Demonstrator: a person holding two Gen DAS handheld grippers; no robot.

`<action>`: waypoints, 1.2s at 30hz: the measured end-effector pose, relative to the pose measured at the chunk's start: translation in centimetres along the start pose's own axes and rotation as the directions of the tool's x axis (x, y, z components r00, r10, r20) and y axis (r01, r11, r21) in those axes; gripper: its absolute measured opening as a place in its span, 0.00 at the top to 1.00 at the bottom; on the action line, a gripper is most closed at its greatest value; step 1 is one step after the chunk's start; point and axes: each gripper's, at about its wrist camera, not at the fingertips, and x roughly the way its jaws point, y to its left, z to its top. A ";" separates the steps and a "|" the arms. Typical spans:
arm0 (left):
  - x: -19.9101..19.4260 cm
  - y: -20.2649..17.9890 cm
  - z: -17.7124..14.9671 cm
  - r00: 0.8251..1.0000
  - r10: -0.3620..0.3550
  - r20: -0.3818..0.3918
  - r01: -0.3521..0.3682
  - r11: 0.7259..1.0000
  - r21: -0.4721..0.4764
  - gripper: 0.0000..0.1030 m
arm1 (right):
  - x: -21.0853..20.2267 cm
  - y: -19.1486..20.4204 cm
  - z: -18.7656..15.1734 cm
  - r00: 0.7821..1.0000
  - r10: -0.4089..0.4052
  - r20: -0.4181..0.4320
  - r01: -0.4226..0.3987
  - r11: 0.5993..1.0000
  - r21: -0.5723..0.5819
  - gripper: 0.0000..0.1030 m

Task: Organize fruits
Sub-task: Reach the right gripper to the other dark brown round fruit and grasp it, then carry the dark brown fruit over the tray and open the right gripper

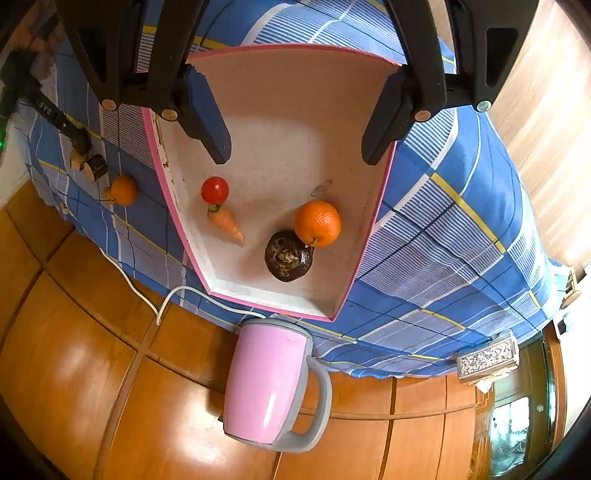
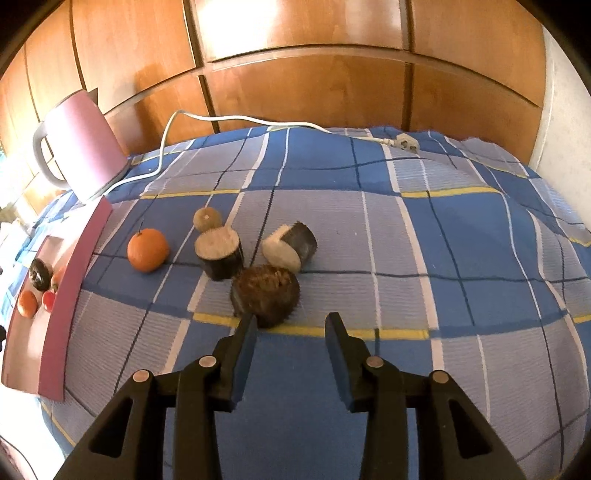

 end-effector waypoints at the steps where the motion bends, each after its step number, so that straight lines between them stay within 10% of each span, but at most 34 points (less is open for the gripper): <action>1: 0.0 0.0 0.0 1.000 0.002 0.002 -0.002 1.000 0.002 0.27 | 0.2 0.1 0.2 1.000 0.002 -0.003 -0.002 1.000 0.001 0.52; 18: 0.1 0.1 -0.4 1.000 0.010 -0.015 -0.010 1.000 0.013 0.25 | 2.9 2.5 1.4 0.998 -0.049 -0.039 0.044 0.993 -0.109 0.55; 36: 0.1 -0.5 -0.8 1.000 0.004 -0.023 -0.004 1.000 0.026 0.23 | -0.2 3.7 -1.6 0.994 0.081 -0.068 -0.089 0.987 -0.130 0.55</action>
